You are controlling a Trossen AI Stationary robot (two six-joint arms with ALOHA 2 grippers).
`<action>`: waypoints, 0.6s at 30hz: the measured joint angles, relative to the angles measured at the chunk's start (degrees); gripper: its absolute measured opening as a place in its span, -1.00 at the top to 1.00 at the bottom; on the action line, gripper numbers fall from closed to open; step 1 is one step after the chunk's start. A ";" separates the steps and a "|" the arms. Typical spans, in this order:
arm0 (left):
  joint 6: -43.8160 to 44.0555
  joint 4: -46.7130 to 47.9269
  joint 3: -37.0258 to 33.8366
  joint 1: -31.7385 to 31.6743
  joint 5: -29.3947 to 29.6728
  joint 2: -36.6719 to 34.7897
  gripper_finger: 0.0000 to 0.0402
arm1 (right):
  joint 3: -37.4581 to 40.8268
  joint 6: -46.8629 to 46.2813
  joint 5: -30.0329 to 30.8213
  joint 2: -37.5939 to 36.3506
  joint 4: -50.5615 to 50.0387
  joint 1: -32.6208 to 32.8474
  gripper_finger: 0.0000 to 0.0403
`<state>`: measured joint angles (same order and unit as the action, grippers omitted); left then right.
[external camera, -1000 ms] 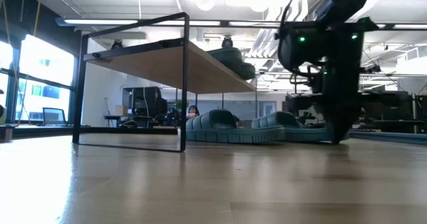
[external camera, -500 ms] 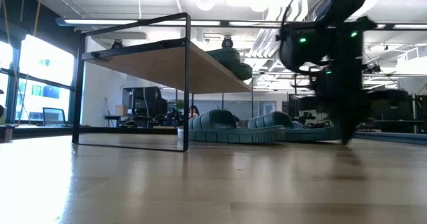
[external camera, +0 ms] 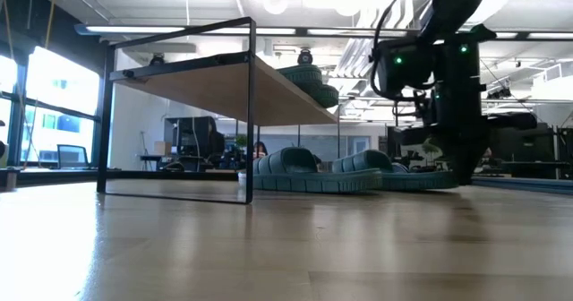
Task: Pick and place slides into the shelf
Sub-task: Put the green slide under the shelf
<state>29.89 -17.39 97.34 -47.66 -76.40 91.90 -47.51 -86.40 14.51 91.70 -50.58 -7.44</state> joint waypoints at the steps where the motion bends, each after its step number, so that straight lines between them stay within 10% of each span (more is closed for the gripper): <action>1: 0.06 0.00 0.00 0.00 -0.07 0.00 -0.26 | 0.00 0.72 -0.16 -0.13 0.14 -0.25 1.00; 18: -0.13 1.05 -0.02 0.00 -0.52 0.00 -0.26 | 0.00 -0.64 0.71 -15.92 -18.60 2.38 1.00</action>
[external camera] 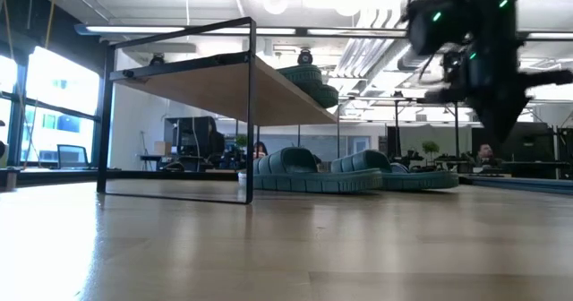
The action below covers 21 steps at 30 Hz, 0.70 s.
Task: Pick and place slides into the shelf
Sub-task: Put the green slide under the shelf
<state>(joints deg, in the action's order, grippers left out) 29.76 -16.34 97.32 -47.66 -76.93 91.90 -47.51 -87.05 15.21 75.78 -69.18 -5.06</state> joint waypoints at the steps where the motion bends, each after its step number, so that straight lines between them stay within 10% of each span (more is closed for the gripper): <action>1: -0.18 -0.01 0.00 -0.01 0.00 0.00 -0.26 | 0.00 -0.86 0.58 -2.11 -1.09 0.40 1.00; 14: -1.05 -0.04 0.00 0.00 0.00 0.00 -0.26 | 2.59 5.79 4.61 -22.29 9.90 16.73 1.00; 21: -1.41 -0.13 0.00 -0.01 0.00 0.00 -0.26 | 27.77 -0.47 14.34 -30.58 47.73 24.64 1.00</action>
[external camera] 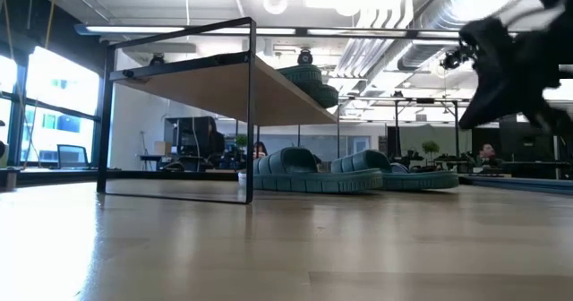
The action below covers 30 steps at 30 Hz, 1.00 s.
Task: Pick and place slides into the shelf
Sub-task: Put the green slide under the shelf
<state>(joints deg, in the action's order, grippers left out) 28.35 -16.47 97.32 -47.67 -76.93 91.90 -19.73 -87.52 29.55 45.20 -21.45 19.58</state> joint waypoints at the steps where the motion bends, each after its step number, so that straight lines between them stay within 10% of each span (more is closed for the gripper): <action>1: -0.06 -0.02 0.00 0.01 0.00 0.00 -0.26 | 1.83 0.09 2.09 -0.31 2.33 -0.02 1.00; 11: -0.06 0.00 0.00 0.01 0.00 0.00 -0.26 | 1.10 0.01 0.63 3.64 -15.29 -8.32 1.00; 30: -2.48 0.09 0.00 0.01 0.25 0.00 -0.26 | 1.06 6.90 -7.05 16.93 1.53 -22.89 1.00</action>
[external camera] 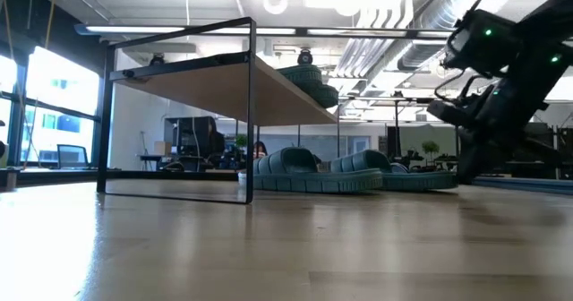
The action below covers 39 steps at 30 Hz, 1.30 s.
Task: Pick and place slides into the shelf
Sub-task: Put the green slide under the shelf
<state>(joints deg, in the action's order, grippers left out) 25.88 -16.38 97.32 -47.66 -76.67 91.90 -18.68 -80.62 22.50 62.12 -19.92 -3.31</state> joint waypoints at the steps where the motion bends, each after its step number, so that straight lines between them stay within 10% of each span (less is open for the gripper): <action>1: -0.24 0.00 0.00 0.00 0.33 0.00 -0.26 | 0.00 0.09 -0.64 0.95 0.67 -0.72 1.00; 22: -5.45 0.02 0.00 -0.02 2.59 0.00 -0.26 | -0.47 10.51 -5.72 15.12 24.76 -17.59 1.00; 39: -6.15 0.02 0.00 -0.02 2.74 0.00 -0.26 | -16.20 22.38 -13.10 31.00 26.08 -22.61 1.00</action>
<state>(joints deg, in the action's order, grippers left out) 19.73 -16.36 97.32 -47.68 -73.93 91.90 -34.87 -58.24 9.41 93.13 6.15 -25.92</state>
